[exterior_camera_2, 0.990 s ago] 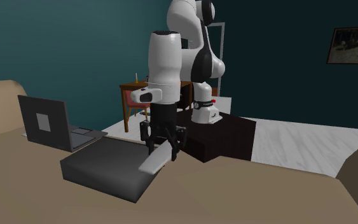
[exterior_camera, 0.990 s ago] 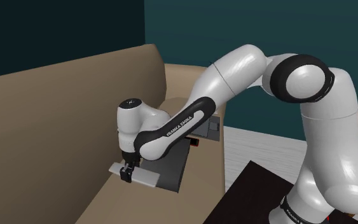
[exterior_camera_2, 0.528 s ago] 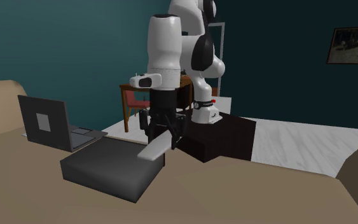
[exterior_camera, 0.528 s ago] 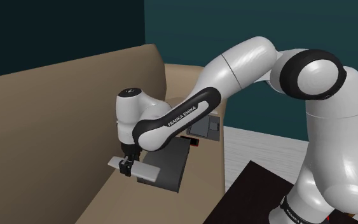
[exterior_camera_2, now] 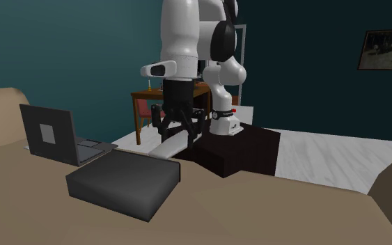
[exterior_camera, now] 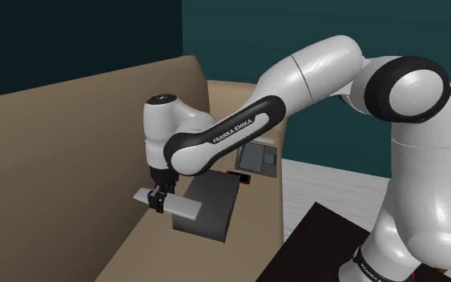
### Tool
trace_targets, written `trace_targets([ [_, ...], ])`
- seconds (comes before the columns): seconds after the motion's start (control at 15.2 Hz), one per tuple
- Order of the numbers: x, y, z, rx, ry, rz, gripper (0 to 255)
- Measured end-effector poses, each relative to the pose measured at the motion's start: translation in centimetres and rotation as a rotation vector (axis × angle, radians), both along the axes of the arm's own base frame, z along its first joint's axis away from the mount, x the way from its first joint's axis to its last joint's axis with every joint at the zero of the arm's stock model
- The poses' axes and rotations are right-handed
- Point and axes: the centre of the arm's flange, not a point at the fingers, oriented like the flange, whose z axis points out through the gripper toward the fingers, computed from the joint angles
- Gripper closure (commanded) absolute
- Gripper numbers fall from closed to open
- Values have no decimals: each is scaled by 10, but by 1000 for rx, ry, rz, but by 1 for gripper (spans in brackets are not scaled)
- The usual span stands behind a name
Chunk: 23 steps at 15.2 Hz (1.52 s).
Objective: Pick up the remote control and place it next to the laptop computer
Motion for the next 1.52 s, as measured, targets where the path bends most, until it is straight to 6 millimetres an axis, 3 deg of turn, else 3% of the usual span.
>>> trace_targets([
  [1.25, -1, -1, 98, 0, 0, 0, 255],
  [1.52, -9, -40, 101, 0, 0, 0, 255],
])
